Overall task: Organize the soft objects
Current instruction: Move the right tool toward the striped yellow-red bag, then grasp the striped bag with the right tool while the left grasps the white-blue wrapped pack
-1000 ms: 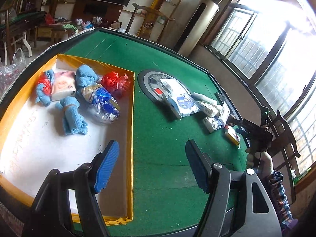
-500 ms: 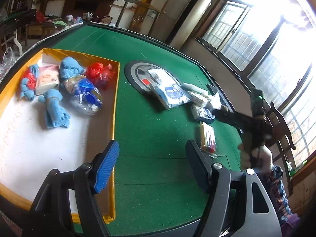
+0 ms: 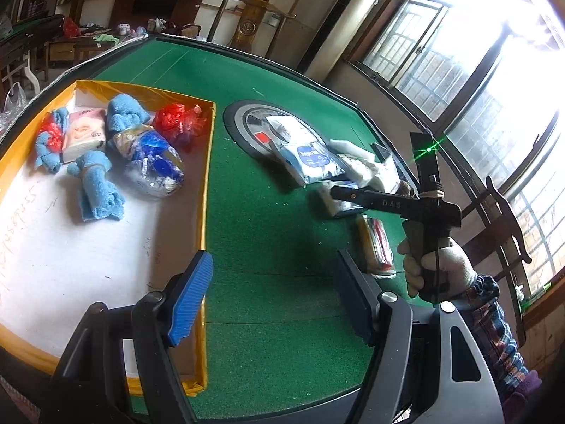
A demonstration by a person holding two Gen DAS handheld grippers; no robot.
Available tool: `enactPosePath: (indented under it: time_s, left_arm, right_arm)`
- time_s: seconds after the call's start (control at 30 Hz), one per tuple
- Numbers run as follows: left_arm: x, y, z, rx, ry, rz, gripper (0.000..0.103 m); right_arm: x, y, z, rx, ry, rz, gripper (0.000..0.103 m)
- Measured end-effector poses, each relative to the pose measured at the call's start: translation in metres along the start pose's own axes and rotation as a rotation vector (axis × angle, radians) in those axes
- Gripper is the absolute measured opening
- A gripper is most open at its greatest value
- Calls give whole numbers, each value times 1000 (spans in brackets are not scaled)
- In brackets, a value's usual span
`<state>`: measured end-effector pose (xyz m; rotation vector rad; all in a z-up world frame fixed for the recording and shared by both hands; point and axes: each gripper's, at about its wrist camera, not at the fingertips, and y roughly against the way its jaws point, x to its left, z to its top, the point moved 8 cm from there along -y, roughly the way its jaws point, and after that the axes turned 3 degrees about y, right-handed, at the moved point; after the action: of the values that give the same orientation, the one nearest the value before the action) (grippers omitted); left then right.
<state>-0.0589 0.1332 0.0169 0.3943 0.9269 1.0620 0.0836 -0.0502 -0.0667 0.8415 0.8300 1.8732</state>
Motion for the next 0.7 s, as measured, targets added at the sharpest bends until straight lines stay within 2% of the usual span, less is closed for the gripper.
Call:
enactPosePath:
  time_s: [0.1,0.13,0.17,0.3,0.43,0.57,0.7]
  left_arm:
    - [-8,-5,-2,16,-21,1,69]
    - [-10,-6,-3,22,-29,1,69]
    - [-12,-7,-4,25,-38,3,69]
    - [-21,-16,-5,50,-88,30,69]
    - [-30,-37,0,82,-79,54,69]
    - [-41,-62,12,78,-18,67,69]
    - [-45,-91,23,59,16,112,69]
  right_arm:
    - [46,1,-16,45,110,150,73]
    - [60,6,-23,49,134,219,73]
    - [66,14,-26,33,139,245,74]
    - [43,47,-26,-113,19,245,74]
    - [-6,67,-24,-247,-148,198,74]
    - [-41,68,-30,-273,-304,241,74]
    - [-53,79,-32,-304,-349,246,74]
